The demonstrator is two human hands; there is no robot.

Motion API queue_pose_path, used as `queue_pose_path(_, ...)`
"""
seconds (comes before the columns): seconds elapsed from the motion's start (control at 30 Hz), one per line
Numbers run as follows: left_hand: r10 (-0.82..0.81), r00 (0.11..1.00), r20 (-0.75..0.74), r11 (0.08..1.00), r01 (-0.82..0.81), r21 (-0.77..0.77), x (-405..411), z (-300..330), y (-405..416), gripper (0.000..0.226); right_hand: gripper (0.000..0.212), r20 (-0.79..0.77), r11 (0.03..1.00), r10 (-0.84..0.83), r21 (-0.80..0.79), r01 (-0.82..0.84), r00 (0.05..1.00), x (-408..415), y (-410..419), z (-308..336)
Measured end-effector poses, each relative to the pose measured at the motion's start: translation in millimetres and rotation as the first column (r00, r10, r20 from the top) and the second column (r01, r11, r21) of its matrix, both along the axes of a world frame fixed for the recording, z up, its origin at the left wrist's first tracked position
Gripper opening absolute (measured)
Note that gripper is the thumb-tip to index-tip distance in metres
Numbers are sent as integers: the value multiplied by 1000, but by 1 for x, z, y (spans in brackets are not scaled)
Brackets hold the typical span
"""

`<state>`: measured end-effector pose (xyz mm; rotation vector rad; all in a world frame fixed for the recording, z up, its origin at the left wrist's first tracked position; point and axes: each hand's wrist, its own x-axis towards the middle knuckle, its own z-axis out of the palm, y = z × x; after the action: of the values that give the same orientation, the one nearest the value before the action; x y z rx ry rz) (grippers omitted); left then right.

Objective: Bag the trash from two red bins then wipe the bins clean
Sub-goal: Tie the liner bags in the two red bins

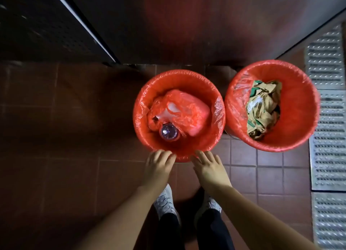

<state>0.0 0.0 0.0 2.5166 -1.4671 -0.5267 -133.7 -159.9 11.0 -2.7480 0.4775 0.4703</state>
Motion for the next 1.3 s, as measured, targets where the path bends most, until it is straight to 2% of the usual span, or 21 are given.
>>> queue_pose_path(0.13, -44, 993, 107, 996, 52, -74, 2, -28, -6, 28, 37, 119, 994, 88, -77, -79, 989, 10, 3, -21)
queue_pose_path(0.27, -57, 993, 104, 983, 74, -166, 8, -49, -4, 19, 25, 212, 997, 72, -27, -68, 975, 14, -1, -37)
queue_pose_path(0.47, -79, 996, 47, 973, 87, -215, 15, -58, 5, 16, 19, 240, 993, 104, 28, -114, 965, 15, -5, -39)
queue_pose_path(0.67, -47, 999, -20, 991, 44, -128, 24, -46, -7, 14, 17, 230, 990, 138, -24, -136, 963, 31, -17, -33)
queue_pose_path(0.8, 0, 997, -78, 996, -7, -85, 37, -40, -22, 5, 16, 110, 993, 117, -31, -114, 987, 52, -27, -33)
queue_pose_path(0.87, 49, 993, -110, 998, -52, -24, 40, -40, -30, 4, 10, 24, 996, 93, -18, -93, 995, 61, -29, -37)
queue_pose_path(0.93, 84, 989, -120, 995, -78, 55, 40, -41, -37, 7, 14, -37, 999, 52, 6, -52, 998, 64, -29, -41)
queue_pose_path(1.0, 118, 987, -108, 990, -108, 93, 37, -44, -40, 13, 19, 7, 999, 29, -26, -29, 1000, 62, -28, -42)
queue_pose_path(1.07, 130, 989, -64, 991, -128, 30, 30, -44, -36, 17, 23, 111, 999, -5, -43, 10, 994, 55, -28, -38)
queue_pose_path(1.17, 41, 999, -35, 986, -46, -161, 18, -39, -28, 12, 17, 230, 998, 36, -55, -23, 973, 32, -34, -35)
queue_pose_path(1.23, -80, 997, -16, 983, 76, -167, 12, -37, -23, 14, 16, 225, 996, 63, -68, -49, 972, 16, -44, -32)
queue_pose_path(1.3, -166, 986, 2, 980, 165, -108, 8, -38, -20, 22, 21, 175, 996, 72, -73, -60, 982, 5, -51, -28)
